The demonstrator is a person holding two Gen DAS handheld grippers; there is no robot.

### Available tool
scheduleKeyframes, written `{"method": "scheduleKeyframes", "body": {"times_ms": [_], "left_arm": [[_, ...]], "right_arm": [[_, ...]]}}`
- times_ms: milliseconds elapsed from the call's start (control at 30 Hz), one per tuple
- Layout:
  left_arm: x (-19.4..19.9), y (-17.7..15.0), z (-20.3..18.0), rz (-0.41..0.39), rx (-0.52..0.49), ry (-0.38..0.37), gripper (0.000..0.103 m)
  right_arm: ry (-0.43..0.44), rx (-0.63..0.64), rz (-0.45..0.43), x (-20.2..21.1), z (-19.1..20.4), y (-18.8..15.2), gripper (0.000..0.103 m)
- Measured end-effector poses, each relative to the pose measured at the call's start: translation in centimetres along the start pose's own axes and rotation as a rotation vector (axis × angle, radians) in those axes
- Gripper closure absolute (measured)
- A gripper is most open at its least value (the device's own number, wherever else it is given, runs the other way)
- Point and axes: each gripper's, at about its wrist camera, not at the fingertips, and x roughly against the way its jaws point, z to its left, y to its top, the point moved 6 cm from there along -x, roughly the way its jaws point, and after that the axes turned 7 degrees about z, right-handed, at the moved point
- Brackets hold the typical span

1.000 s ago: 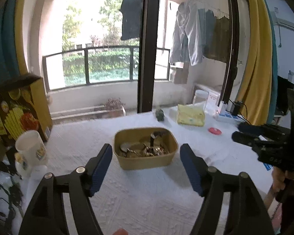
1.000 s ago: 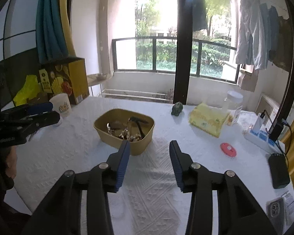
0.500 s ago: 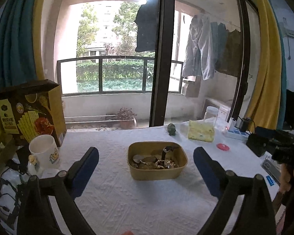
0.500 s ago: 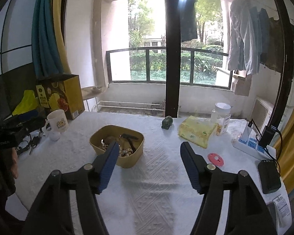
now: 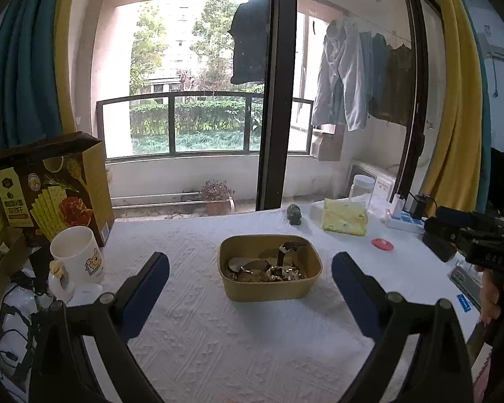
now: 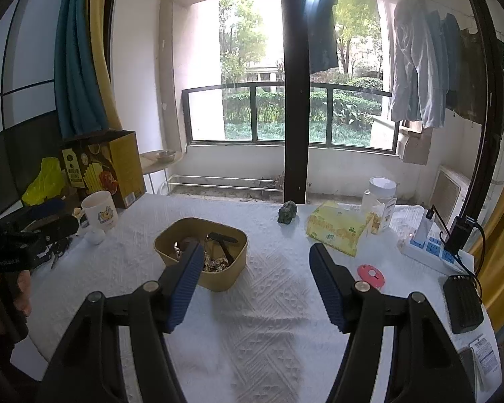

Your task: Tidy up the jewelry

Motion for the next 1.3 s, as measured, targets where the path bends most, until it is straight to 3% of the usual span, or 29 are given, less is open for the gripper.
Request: {"method": "scheduleKeyframes", "body": {"times_ms": [1300], "left_arm": [[0.12, -0.40, 0.37, -0.004, 0.013, -0.007, 0.005]], "right_arm": [[-0.004, 0.006, -0.002, -0.40, 0.25, -0.22, 0.040]]}}
